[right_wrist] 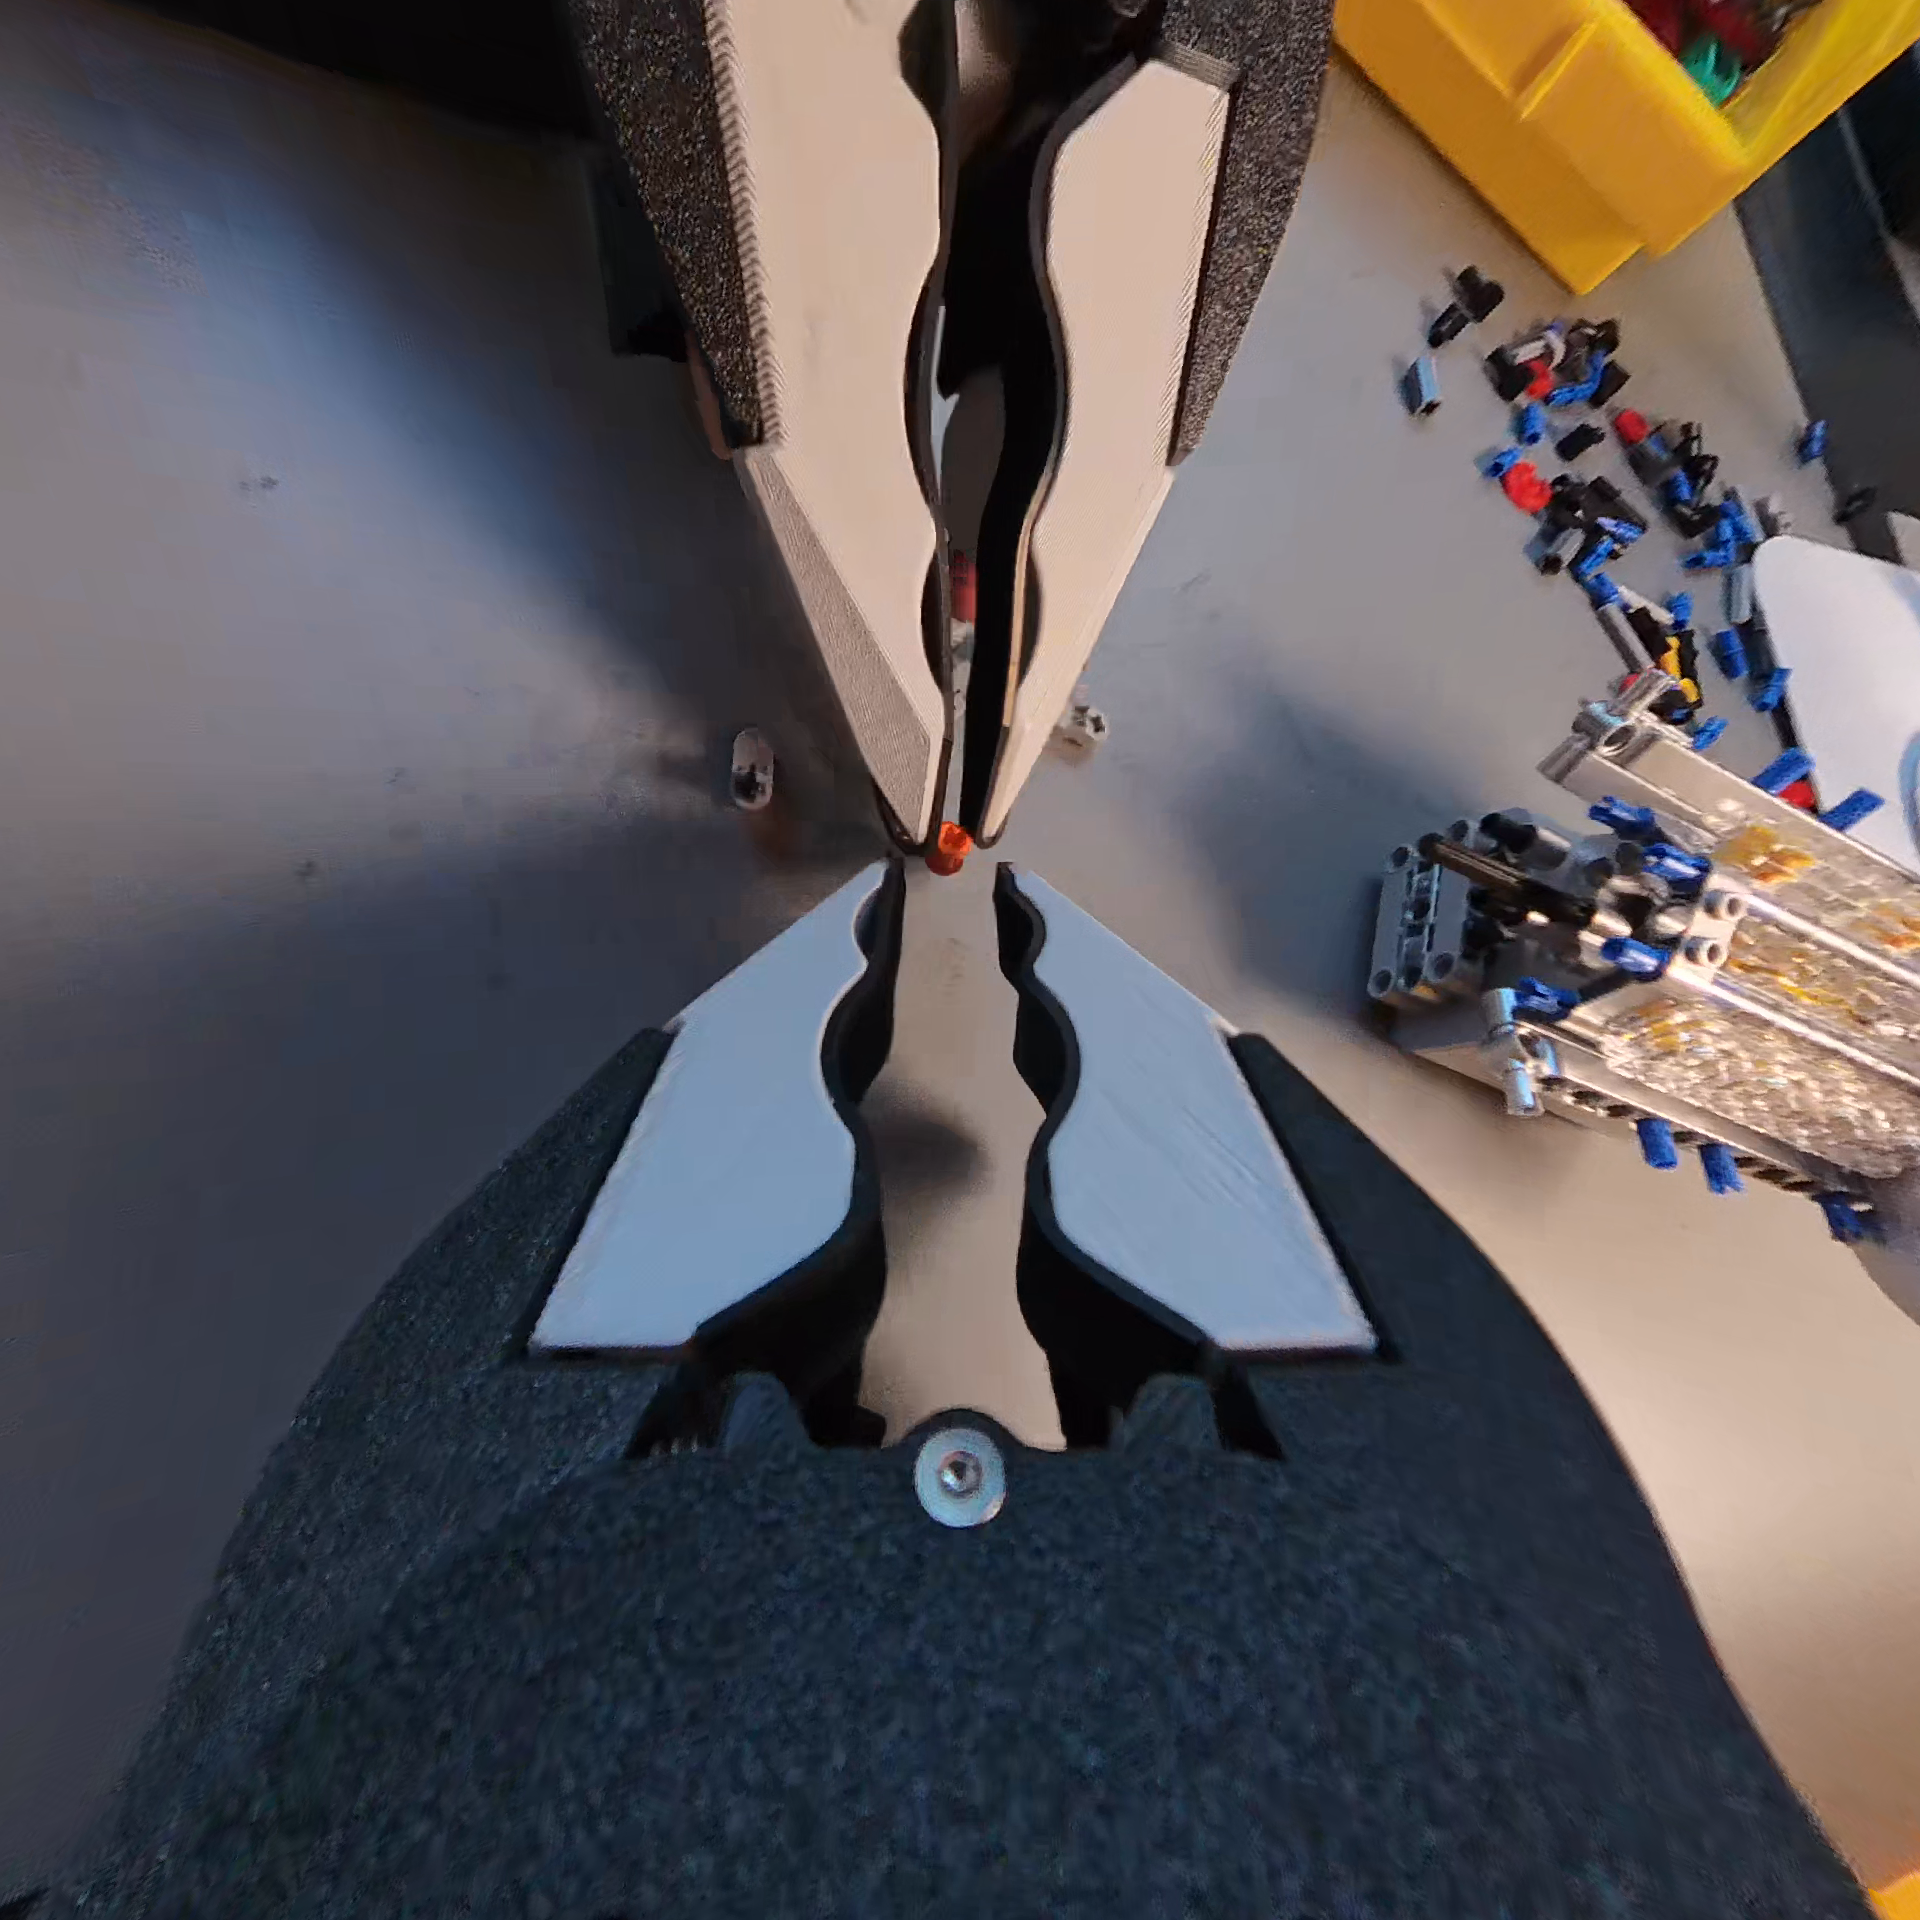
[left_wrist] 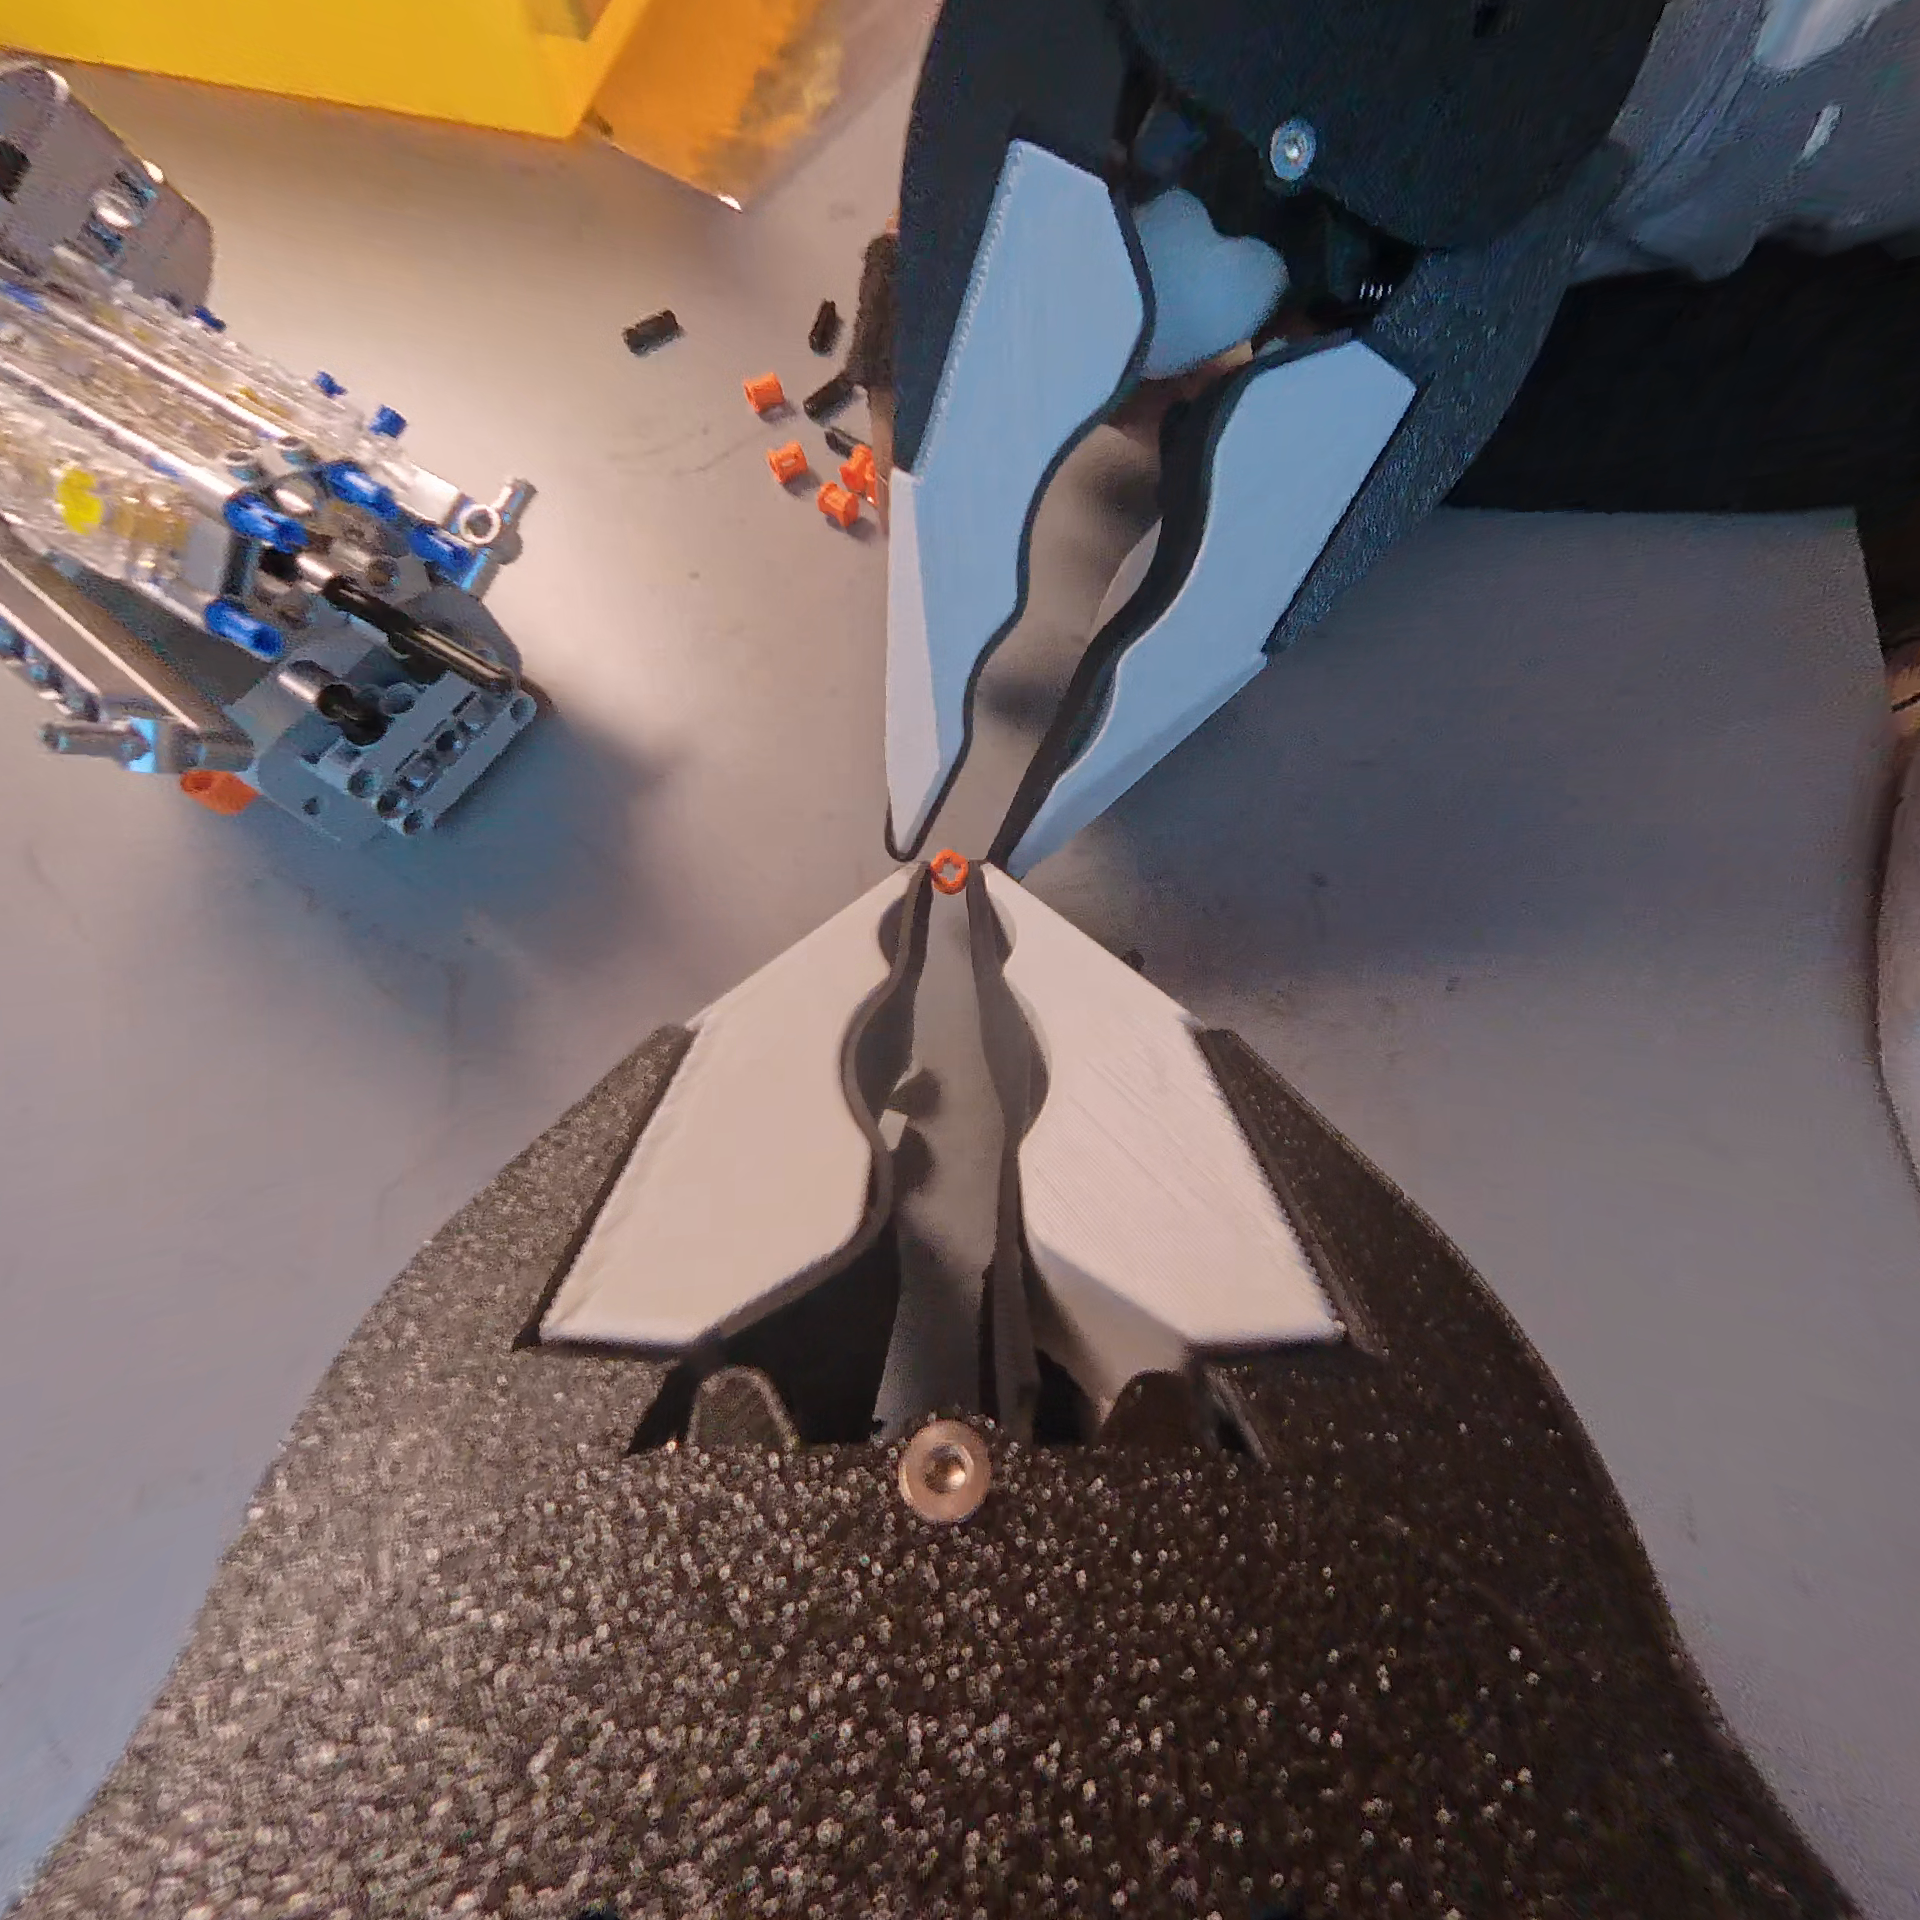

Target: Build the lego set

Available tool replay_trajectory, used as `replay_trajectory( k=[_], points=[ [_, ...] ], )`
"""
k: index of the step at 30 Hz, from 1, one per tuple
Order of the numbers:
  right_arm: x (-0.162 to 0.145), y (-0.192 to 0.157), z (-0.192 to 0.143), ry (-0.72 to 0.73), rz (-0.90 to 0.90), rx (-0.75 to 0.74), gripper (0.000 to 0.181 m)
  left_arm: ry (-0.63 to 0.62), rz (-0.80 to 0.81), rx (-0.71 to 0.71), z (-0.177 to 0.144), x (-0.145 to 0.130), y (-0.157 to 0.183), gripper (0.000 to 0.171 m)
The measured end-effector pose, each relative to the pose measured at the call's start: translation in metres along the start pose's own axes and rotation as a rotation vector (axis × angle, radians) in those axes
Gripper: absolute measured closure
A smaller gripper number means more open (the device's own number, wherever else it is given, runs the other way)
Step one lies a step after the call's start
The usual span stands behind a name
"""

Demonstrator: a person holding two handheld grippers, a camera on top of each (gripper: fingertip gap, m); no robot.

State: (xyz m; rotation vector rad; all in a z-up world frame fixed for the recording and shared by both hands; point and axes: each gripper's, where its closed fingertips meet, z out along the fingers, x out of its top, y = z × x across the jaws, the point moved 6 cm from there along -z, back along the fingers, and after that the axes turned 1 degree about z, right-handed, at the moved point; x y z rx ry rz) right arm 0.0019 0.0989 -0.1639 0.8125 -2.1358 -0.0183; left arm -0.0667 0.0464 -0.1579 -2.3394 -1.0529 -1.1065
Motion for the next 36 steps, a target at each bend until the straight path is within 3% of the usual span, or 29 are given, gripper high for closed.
replay_trajectory(
  k=[11,18,24,36],
  points=[
    [-0.001,-0.002,-0.008,0.044,0.097,0.147,0.161,-0.057,0.044,-0.023,0.004,-0.002,0.002,0.161],
    [-0.004,-0.001,-0.003,0.013,0.116,0.149,0.164,-0.004,0.085,-0.021,-0.010,-0.002,0.001,0.159],
    [0.001,0.001,0.004,0.000,0.120,0.148,0.166,-0.031,0.086,0.002,-0.023,-0.021,-0.008,0.159],
    [0.000,-0.001,0.008,-0.036,0.114,0.132,0.174,-0.009,0.092,0.004,-0.021,-0.026,-0.009,0.160]
  ],
)
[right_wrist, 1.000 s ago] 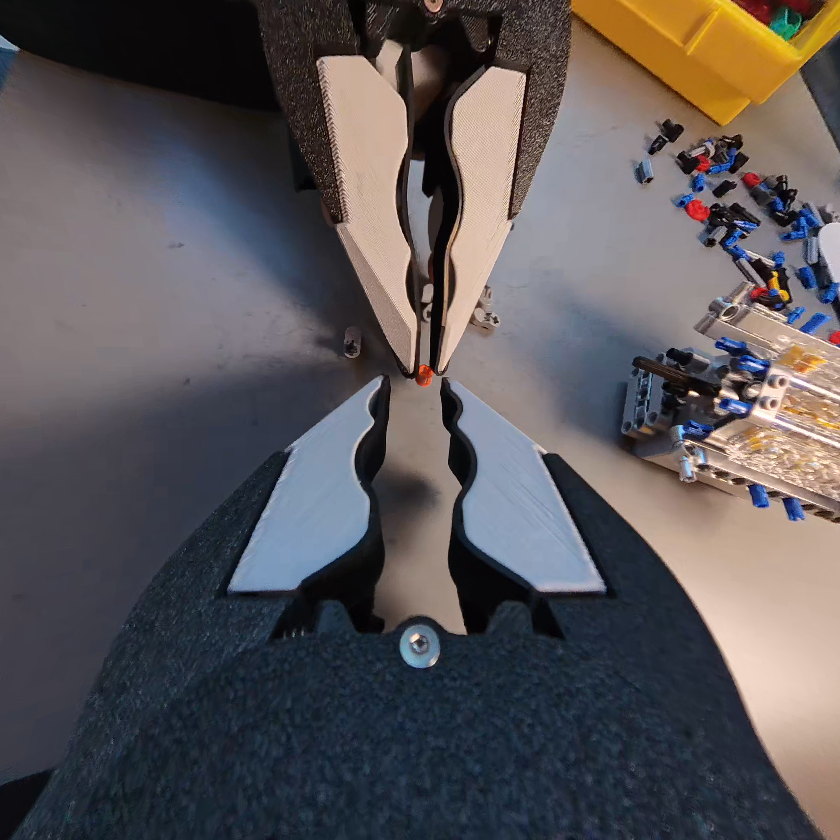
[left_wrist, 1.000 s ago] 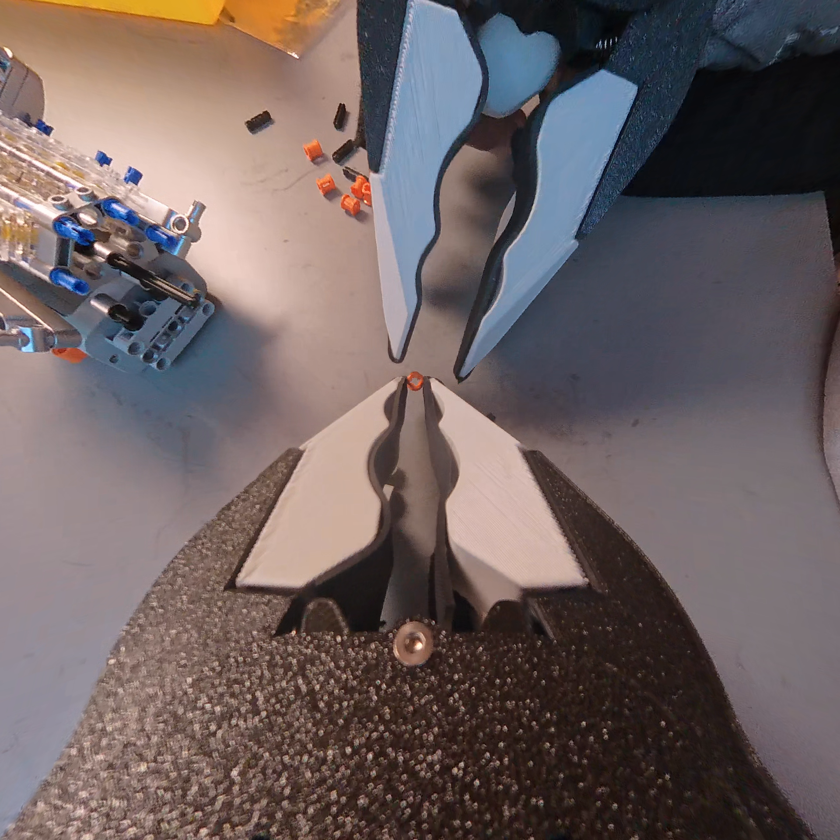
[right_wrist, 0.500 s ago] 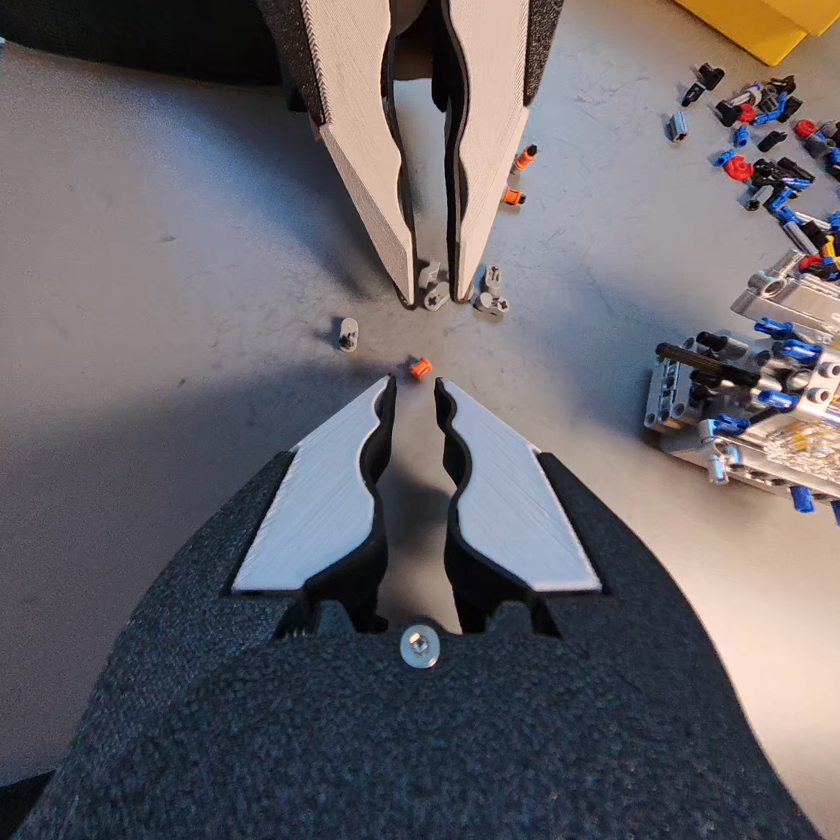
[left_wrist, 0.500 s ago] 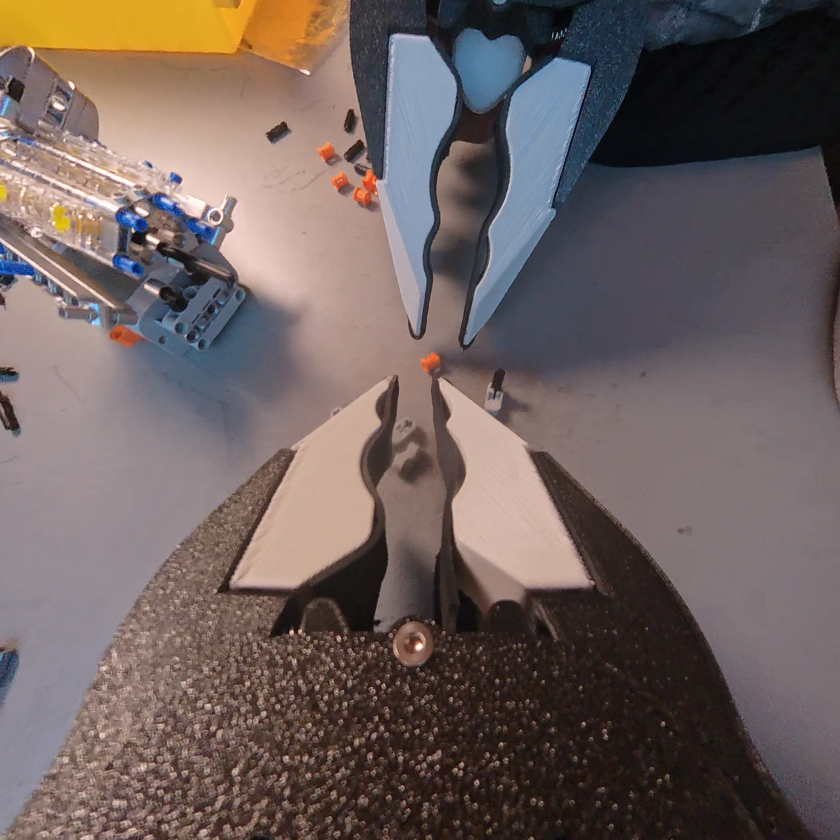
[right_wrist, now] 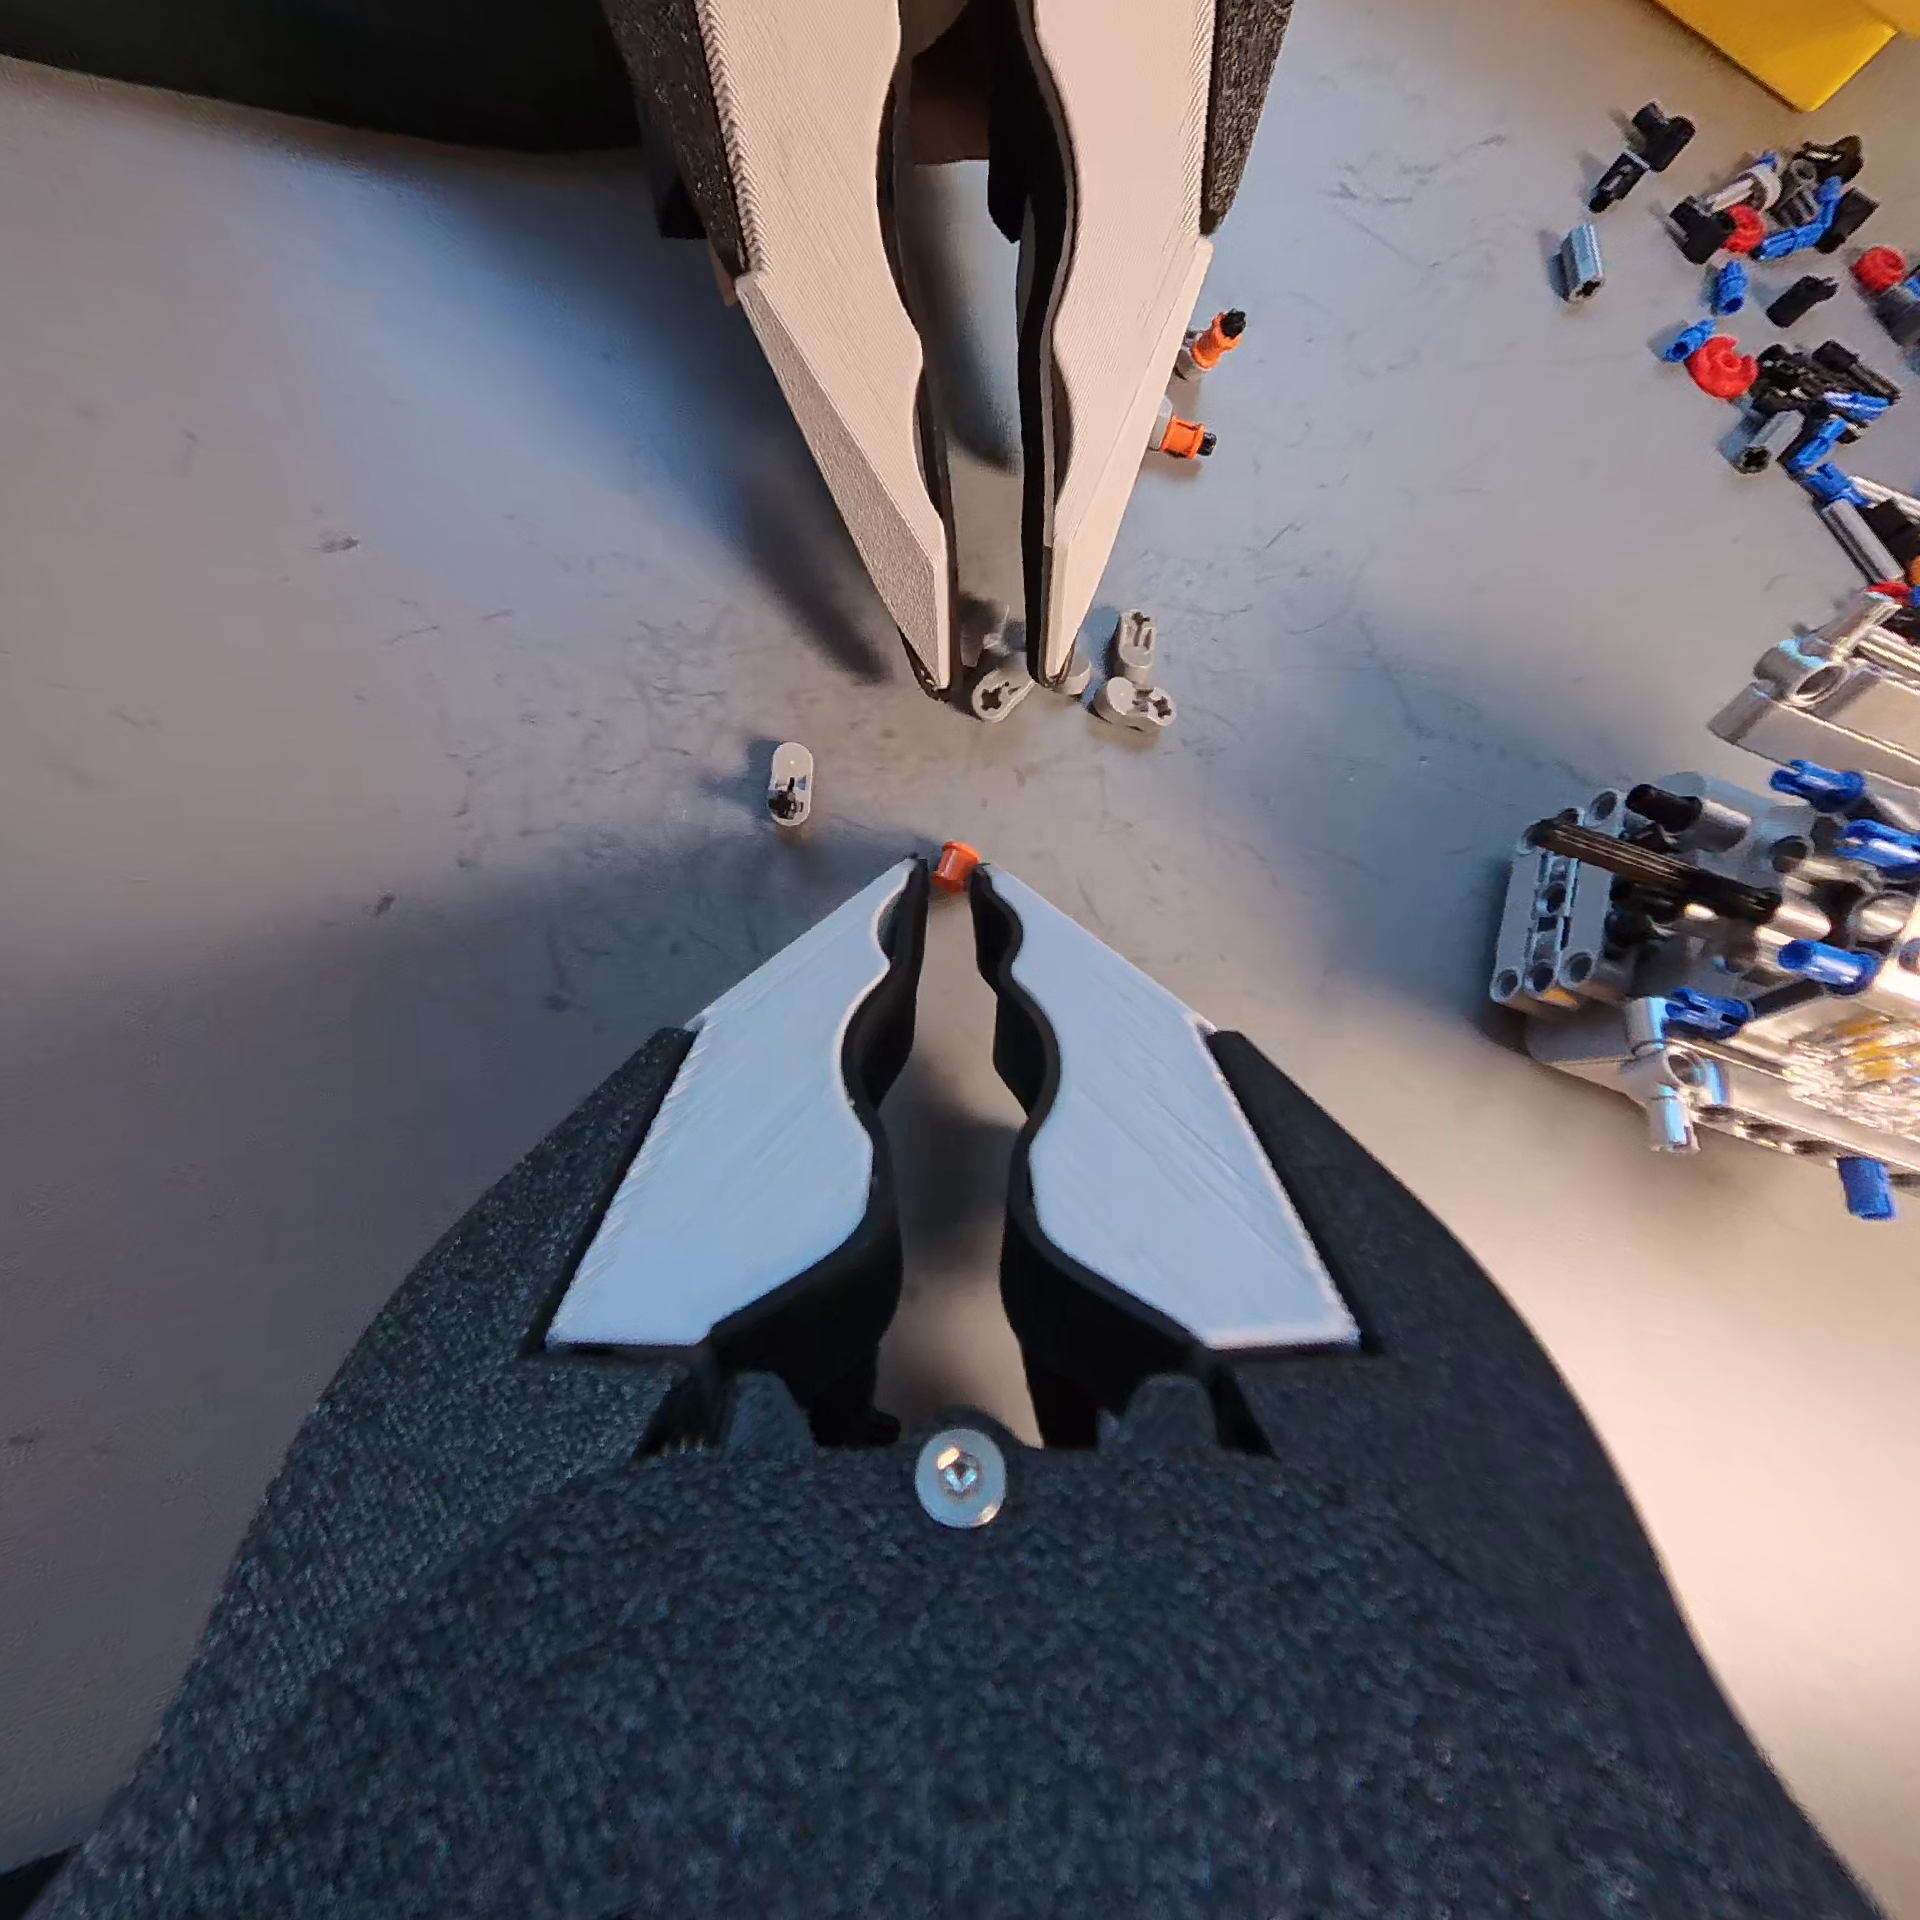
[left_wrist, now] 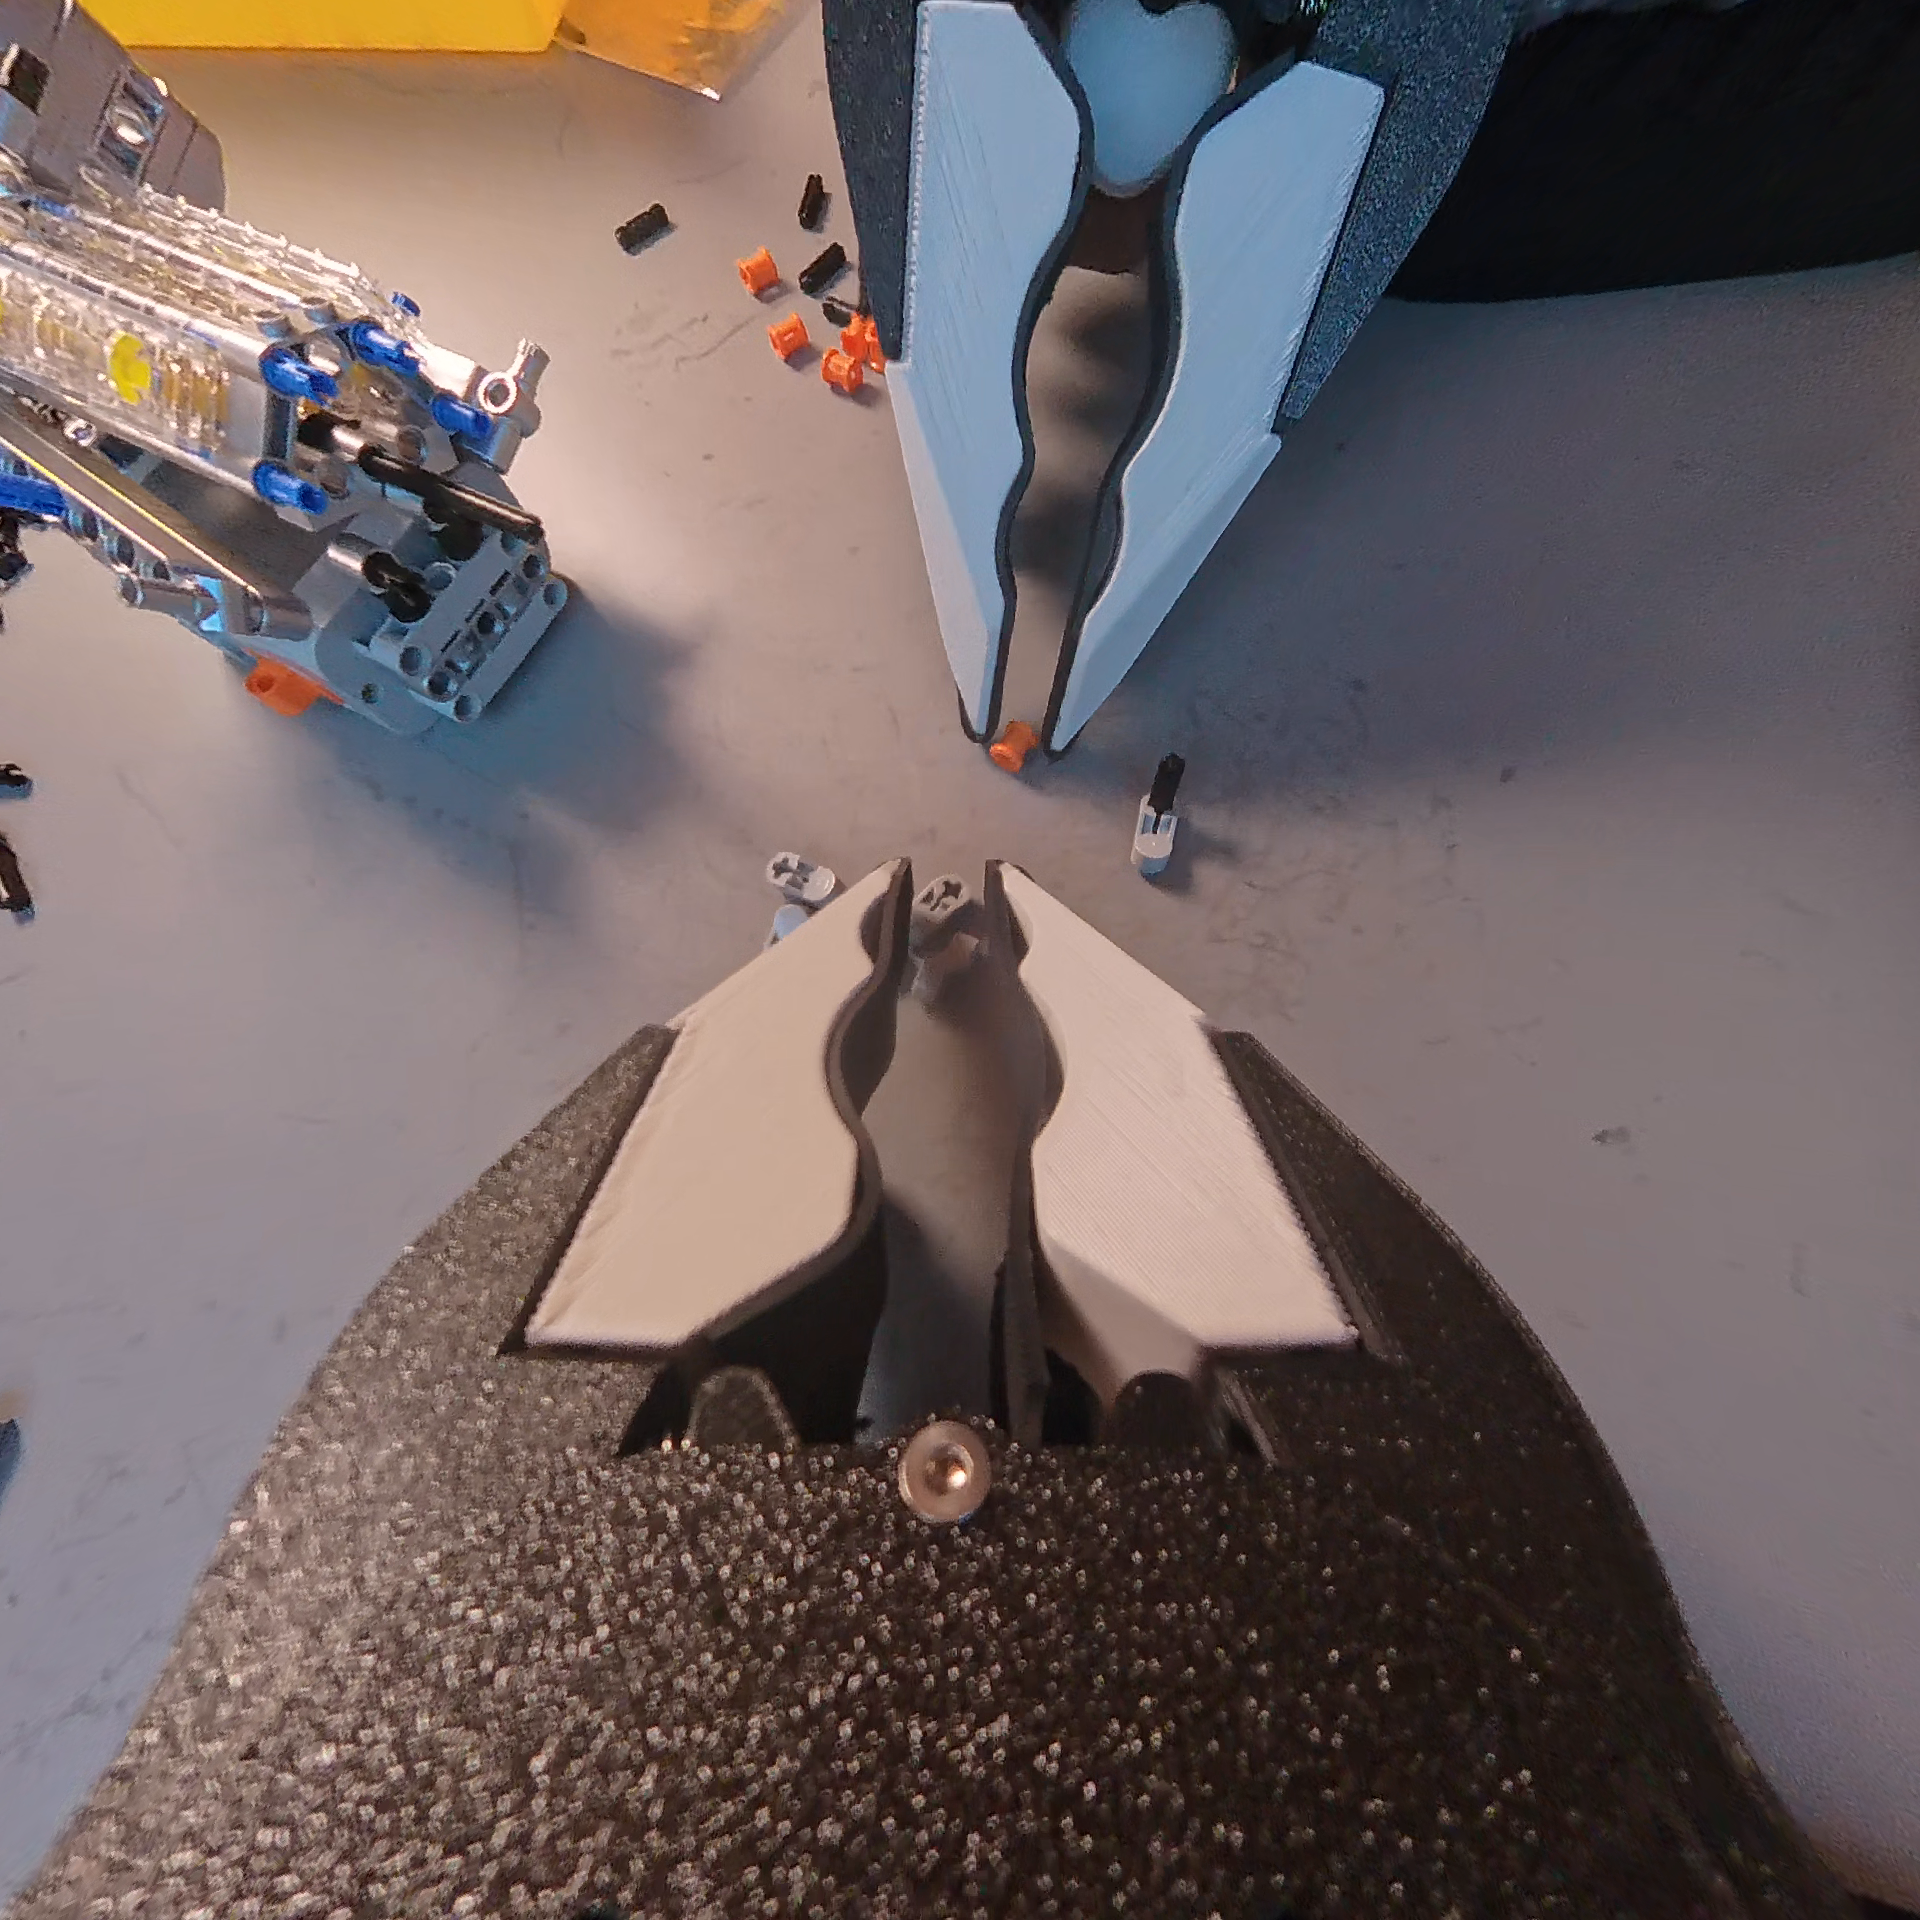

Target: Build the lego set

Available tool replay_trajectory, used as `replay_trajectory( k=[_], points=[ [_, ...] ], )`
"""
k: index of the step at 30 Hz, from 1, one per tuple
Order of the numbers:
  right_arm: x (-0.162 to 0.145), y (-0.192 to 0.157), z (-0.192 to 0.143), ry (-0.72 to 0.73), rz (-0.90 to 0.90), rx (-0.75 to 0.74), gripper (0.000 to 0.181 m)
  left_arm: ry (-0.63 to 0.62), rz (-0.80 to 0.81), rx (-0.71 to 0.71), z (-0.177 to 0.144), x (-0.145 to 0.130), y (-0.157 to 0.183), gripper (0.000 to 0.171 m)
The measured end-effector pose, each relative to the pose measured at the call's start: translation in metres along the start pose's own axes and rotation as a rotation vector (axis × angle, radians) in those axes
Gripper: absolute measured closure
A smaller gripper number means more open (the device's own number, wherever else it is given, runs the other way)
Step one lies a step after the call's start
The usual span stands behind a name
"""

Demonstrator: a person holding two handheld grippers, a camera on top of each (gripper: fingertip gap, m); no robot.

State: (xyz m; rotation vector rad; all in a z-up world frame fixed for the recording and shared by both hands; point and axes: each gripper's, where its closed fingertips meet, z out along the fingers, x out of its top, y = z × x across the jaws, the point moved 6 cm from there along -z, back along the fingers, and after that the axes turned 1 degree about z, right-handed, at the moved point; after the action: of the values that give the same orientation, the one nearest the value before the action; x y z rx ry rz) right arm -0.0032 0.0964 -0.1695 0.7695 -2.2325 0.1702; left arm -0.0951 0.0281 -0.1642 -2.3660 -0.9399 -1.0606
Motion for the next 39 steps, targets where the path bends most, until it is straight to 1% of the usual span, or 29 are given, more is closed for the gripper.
replay_trajectory(
  k=[5,10,15,20,24,29,33,39],
  points=[
    [0.001,0.000,-0.001,0.014,-0.012,-0.011,0.176,0.037,0.006,-0.014,0.000,0.006,0.004,0.160],
    [0.014,-0.004,-0.013,0.133,-0.062,-0.012,0.175,0.092,0.027,-0.045,-0.001,0.014,0.012,0.159],
    [0.020,-0.013,-0.016,0.178,-0.135,-0.003,0.175,0.131,0.047,-0.086,-0.003,0.020,0.020,0.159],
    [0.024,-0.020,-0.019,0.200,-0.211,-0.017,0.175,0.176,-0.028,-0.163,-0.006,0.023,0.021,0.162],
    [0.026,-0.020,-0.022,0.225,-0.231,-0.034,0.175,0.205,-0.070,-0.186,-0.009,0.026,0.020,0.165],
    [0.030,-0.017,-0.028,0.269,-0.225,-0.067,0.177,0.243,-0.142,-0.212,-0.013,0.028,0.015,0.169],
    [0.034,-0.014,-0.034,0.316,-0.207,-0.088,0.179,0.304,-0.220,-0.249,-0.018,0.032,0.011,0.171],
    [0.037,-0.013,-0.038,0.365,-0.178,-0.085,0.180,0.348,-0.269,-0.285,-0.022,0.034,0.008,0.171]
  ],
)
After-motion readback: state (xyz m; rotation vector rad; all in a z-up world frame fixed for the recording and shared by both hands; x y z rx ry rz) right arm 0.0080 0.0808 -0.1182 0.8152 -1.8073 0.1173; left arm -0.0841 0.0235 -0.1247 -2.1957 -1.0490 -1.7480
